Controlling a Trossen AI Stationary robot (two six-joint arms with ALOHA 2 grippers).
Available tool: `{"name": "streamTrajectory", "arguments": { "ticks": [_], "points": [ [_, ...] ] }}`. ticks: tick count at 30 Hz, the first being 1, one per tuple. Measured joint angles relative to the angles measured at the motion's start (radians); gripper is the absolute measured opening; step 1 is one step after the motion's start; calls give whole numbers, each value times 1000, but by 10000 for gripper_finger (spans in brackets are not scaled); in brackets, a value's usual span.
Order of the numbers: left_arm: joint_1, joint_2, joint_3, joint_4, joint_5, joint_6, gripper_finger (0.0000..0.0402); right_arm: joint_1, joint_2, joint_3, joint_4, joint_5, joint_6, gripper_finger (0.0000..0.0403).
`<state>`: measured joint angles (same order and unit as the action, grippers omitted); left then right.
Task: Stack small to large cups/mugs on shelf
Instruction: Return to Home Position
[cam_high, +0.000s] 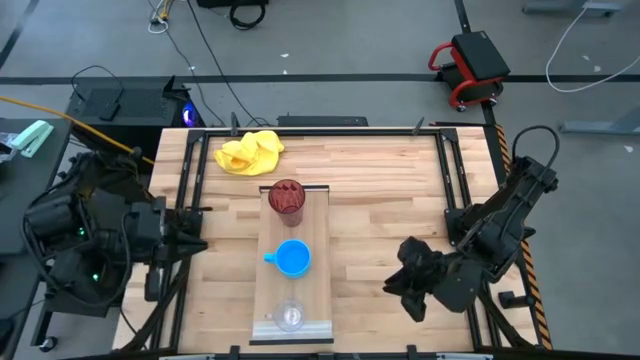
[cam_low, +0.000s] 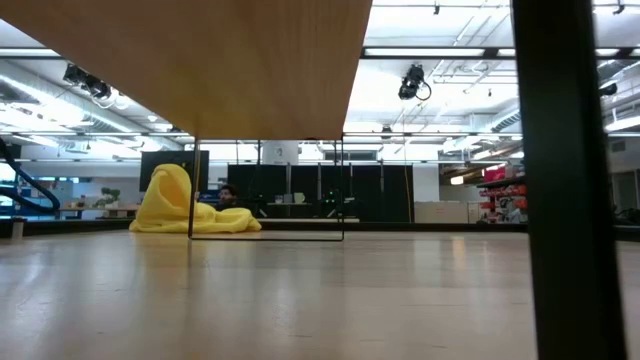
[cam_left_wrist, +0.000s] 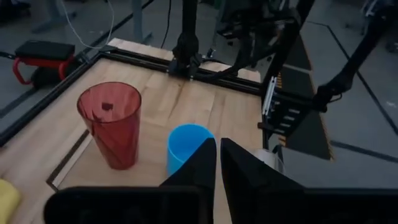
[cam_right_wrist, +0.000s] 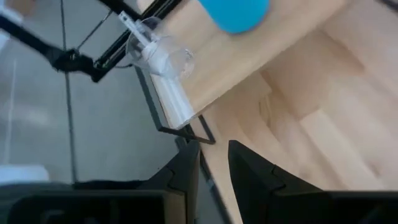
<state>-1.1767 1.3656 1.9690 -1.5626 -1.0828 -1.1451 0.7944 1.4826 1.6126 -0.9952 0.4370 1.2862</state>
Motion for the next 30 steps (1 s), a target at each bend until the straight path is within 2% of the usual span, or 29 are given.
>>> {"name": "streamTrajectory", "arguments": {
  "ticks": [5,10,15,19,21,23,26,30],
  "points": [
    [1,-4,10,9,7,61,39,-2,-52,0,86,27,-211,94],
    [-52,-63,37,7,-7,134,38,-7,-184,0,308,53,-505,94],
    [-175,-120,34,-8,-167,170,30,21,-342,2,546,51,-887,94],
    [-325,-163,-53,-7,-345,151,28,64,-434,-35,641,45,-1025,94],
    [-391,-192,-152,-7,-425,66,30,84,-466,-118,770,35,-1068,94],
    [-440,-224,-280,-8,-483,-41,34,93,-492,-248,928,-44,-1123,94],
    [-471,-280,-471,-7,-485,-214,38,69,-544,-481,1182,-169,-1150,94],
    [-485,-398,-640,-10,-486,-373,40,-15,-705,-745,1480,-207,-1079,94]
  ]
}}
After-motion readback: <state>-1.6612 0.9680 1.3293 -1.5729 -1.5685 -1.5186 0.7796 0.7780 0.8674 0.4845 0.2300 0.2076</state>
